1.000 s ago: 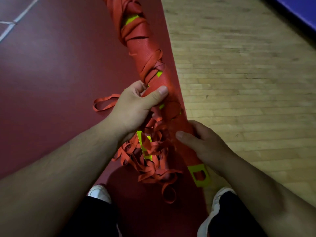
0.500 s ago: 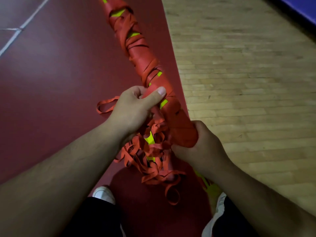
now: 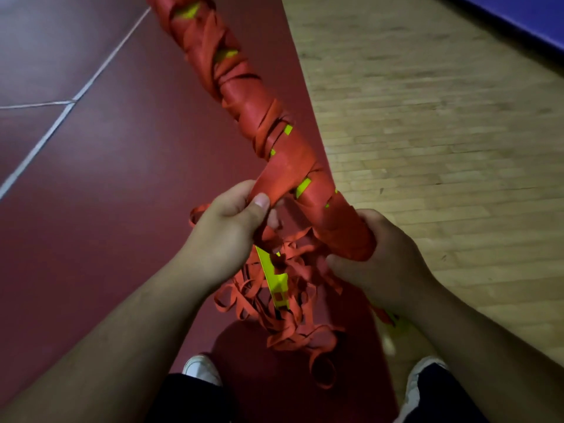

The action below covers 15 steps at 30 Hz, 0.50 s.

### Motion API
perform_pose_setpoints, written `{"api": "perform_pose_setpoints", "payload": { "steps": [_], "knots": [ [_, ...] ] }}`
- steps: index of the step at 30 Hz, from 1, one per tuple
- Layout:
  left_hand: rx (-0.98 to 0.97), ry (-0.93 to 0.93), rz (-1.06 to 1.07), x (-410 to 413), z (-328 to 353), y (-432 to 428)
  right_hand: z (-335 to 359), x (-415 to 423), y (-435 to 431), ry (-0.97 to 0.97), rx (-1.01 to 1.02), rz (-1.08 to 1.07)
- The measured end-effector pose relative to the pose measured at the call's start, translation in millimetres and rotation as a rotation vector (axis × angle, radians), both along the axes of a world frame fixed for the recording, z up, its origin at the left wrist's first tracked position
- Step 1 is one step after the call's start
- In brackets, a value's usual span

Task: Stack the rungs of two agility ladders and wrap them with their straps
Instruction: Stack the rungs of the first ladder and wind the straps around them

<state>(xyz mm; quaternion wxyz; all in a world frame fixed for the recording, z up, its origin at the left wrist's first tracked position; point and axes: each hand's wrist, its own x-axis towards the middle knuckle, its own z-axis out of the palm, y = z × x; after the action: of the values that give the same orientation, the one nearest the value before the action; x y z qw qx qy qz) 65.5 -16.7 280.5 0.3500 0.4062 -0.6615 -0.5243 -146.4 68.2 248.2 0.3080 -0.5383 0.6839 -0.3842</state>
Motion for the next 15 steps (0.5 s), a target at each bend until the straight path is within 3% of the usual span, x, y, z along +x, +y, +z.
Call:
{"api": "perform_pose_setpoints", "payload": {
  "steps": [4,9,15],
  "knots": [
    [0.158,0.267,0.011,-14.2,-1.5,3.2,6.6,-9.0,4.0,-0.076,0.060,0.101],
    [0.181,0.159,-0.049,-14.7,-14.6,-6.5,-2.7,-8.8,8.5,-0.240,0.100,0.167],
    [0.289,0.222,-0.130,-13.6,-20.9,-15.2,-9.1,-8.9,4.7,-0.583,0.279,0.316]
  ]
}}
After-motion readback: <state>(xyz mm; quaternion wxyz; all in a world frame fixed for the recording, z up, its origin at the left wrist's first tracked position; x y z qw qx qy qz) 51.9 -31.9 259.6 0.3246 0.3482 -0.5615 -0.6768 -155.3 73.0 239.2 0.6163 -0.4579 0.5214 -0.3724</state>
